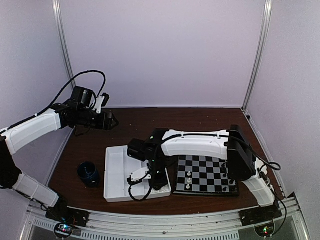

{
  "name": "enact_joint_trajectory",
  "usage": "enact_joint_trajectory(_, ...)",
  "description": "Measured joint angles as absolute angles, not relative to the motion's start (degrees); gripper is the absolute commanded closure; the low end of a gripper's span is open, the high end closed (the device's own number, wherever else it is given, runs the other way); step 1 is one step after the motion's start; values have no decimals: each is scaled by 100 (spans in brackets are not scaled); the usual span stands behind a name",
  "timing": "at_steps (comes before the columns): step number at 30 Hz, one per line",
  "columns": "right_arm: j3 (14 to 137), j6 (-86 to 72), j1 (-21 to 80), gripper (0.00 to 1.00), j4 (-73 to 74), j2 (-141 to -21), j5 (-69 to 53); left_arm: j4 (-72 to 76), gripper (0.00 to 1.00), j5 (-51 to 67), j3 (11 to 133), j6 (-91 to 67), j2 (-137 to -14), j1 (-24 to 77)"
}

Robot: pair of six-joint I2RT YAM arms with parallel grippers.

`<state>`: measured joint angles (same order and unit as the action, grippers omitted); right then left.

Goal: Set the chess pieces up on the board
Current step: Pick up the knight from the storage box.

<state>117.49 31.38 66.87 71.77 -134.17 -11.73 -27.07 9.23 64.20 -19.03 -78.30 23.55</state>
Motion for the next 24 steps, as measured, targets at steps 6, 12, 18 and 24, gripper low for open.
enact_joint_trajectory(6, 11749, 3140, 6689, 99, 7155, -13445, -1129, -2707, 26, 923, 6420, -1900, -7830, 2355)
enact_joint_trajectory(12, 11749, 3155, 6689, 100, 7175, -13417, -1037, -2707, 26, 926, 6420, -1903, -7830, 2355)
enact_joint_trajectory(18, 11601, 3166, 6689, 100, 7277, -12814, -862, -2707, 26, 932, 6420, -1905, -7830, 2355)
enact_joint_trajectory(24, 10930, 3177, 6676, 100, 7196, -11583, -714, -2705, 26, 952, 6420, -1907, -7830, 2355)
